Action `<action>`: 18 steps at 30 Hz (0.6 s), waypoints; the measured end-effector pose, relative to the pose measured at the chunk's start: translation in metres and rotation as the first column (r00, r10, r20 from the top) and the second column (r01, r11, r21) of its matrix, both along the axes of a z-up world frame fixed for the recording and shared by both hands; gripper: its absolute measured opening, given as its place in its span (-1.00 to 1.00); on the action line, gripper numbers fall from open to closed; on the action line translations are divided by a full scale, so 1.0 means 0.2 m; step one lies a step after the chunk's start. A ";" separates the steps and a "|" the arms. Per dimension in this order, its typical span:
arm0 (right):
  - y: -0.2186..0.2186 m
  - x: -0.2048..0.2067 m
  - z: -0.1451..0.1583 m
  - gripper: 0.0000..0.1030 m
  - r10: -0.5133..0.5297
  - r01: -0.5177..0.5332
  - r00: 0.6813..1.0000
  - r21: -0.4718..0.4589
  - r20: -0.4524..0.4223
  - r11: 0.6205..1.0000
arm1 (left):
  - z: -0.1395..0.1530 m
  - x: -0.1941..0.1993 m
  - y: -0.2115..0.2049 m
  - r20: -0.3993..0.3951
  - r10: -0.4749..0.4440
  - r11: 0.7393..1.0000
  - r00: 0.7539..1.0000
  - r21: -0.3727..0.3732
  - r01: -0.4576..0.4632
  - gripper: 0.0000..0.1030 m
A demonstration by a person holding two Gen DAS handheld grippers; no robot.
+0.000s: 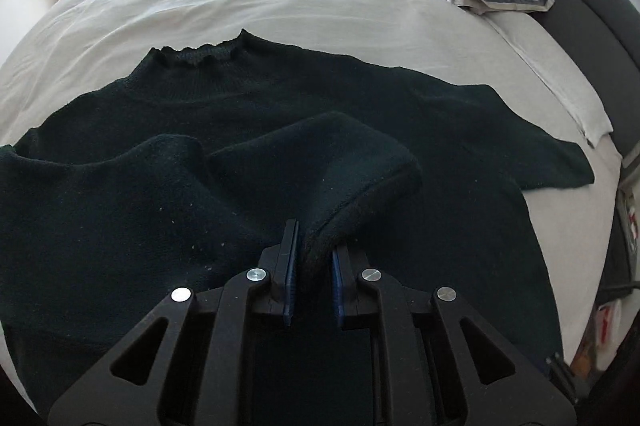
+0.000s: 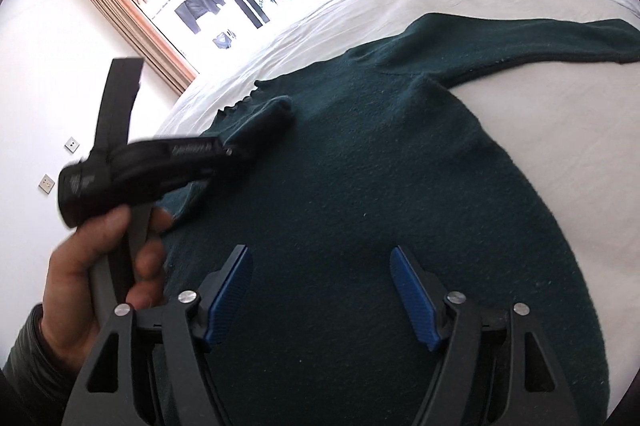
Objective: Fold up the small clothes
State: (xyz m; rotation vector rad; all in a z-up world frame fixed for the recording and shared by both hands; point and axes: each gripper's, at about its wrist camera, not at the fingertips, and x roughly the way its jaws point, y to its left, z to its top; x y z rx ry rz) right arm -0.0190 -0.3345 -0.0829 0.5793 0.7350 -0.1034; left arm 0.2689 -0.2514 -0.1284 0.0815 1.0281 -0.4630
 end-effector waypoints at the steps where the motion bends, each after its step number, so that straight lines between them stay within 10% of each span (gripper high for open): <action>1: -0.01 0.01 0.00 0.53 -0.008 0.008 1.000 -0.002 0.002 1.000 | 0.03 -0.02 0.03 0.002 0.000 1.000 1.000 -0.005 0.000 -0.73; 9: 0.01 0.30 0.08 0.67 0.064 -0.062 0.998 0.102 -0.013 0.993 | 0.34 -0.20 0.51 0.098 0.066 0.985 0.993 -0.168 -0.049 -0.72; 18: -0.05 0.77 -0.10 0.66 0.040 0.011 0.992 0.395 -0.123 0.918 | 0.10 -0.28 1.20 0.033 0.402 0.895 0.915 -0.225 -0.385 -0.72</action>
